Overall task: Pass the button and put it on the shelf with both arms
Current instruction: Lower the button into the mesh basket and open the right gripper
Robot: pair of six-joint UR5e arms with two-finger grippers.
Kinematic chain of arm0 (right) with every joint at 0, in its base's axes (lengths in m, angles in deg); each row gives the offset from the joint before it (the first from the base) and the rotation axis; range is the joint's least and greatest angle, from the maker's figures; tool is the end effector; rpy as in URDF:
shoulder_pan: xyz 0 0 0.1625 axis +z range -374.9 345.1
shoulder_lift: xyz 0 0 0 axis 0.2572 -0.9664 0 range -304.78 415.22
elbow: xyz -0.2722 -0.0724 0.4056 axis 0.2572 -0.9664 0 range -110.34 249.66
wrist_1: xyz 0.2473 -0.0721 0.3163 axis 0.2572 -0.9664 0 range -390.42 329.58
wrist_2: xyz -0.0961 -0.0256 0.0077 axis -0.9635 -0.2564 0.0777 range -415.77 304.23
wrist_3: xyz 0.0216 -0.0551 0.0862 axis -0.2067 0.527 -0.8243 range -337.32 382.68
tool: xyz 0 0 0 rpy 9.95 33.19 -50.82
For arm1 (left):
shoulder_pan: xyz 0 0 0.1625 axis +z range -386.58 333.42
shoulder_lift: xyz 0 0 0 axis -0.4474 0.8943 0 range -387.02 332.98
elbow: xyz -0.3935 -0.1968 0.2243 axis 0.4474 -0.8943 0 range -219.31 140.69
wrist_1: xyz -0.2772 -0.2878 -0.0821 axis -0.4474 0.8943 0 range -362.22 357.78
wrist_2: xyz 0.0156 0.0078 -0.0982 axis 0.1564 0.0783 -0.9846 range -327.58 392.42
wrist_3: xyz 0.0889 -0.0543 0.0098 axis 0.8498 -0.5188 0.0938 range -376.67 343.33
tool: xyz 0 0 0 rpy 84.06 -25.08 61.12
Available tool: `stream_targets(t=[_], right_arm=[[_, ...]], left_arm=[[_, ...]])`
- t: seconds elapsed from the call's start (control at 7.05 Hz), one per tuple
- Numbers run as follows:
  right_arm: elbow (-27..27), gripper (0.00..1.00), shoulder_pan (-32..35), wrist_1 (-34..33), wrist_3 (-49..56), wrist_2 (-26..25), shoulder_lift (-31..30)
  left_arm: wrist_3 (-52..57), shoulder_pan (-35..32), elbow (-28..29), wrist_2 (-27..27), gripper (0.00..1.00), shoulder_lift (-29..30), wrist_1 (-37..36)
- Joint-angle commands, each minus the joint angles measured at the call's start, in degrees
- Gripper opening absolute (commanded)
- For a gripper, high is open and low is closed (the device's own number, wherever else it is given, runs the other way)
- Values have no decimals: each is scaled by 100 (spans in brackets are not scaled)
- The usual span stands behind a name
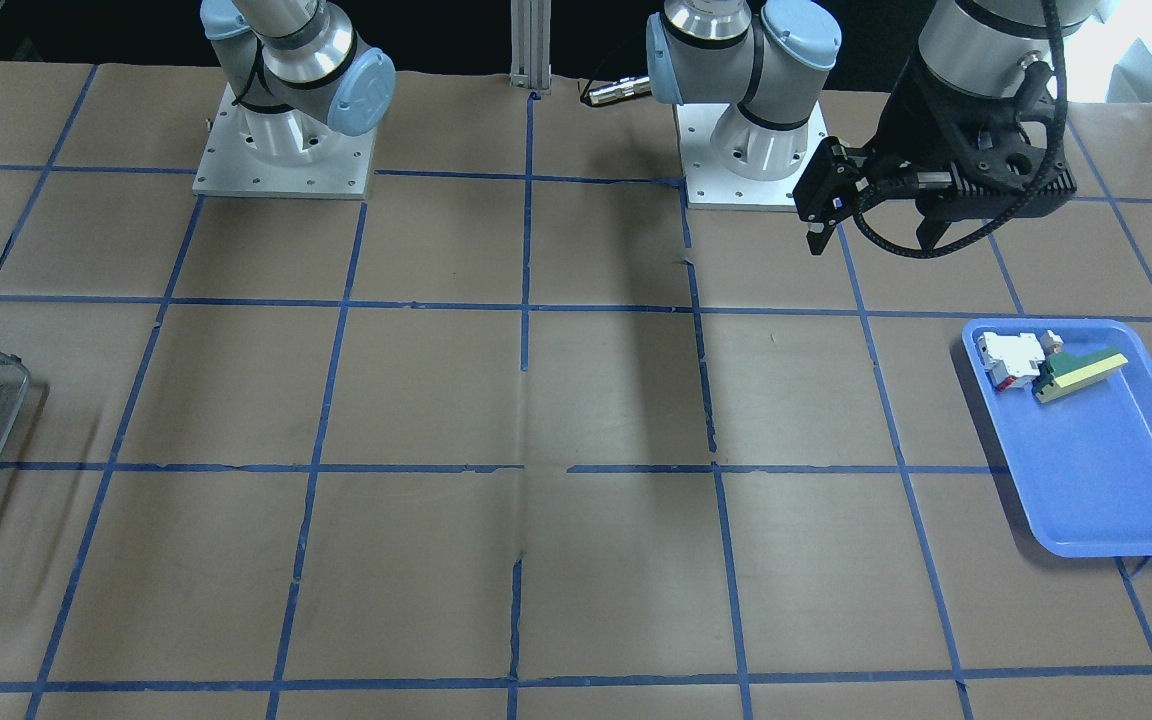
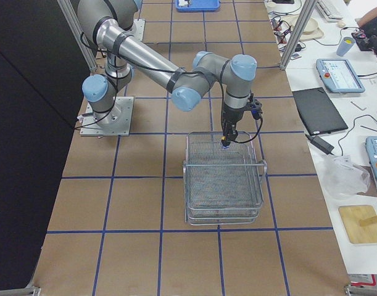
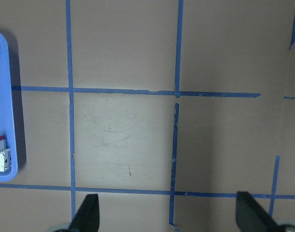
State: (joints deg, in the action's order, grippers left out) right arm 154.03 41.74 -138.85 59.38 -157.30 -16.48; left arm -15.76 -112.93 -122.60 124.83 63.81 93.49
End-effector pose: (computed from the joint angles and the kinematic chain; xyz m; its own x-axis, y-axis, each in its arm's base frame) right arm -0.2584 -0.5970 0.4548 -0.9743 -0.0513 0.2194 -0.0439 0.9983 0.0383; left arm -0.0974 -0.4978 0.5916 -0.9980 -0.0479 -0.0421 -0.0479 0.9989 -0.0023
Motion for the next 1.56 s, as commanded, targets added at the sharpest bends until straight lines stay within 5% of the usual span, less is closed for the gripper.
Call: stream_targets(t=[0.0, 0.43, 0.85, 0.99, 1.42], right_arm=[[0, 98, -143, 24, 13, 19, 59], [-17, 99, -224, 460, 30, 1, -81], [9, 99, -75, 1315, -431, 333, -1133], [35, 100, 248, 1438, -975, 875, -1328], [114, 100, 2012, 1763, -2958, 862, -1566]], left_arm=[[5, -4, -12, 146, 100, 14, -8], [-4, -4, -12, 146, 100, 5, -17], [-4, 4, -12, 146, 100, -30, -17], [-4, 4, -12, 146, 100, -30, -17], [-4, 13, -3, 146, 100, -21, -17]])
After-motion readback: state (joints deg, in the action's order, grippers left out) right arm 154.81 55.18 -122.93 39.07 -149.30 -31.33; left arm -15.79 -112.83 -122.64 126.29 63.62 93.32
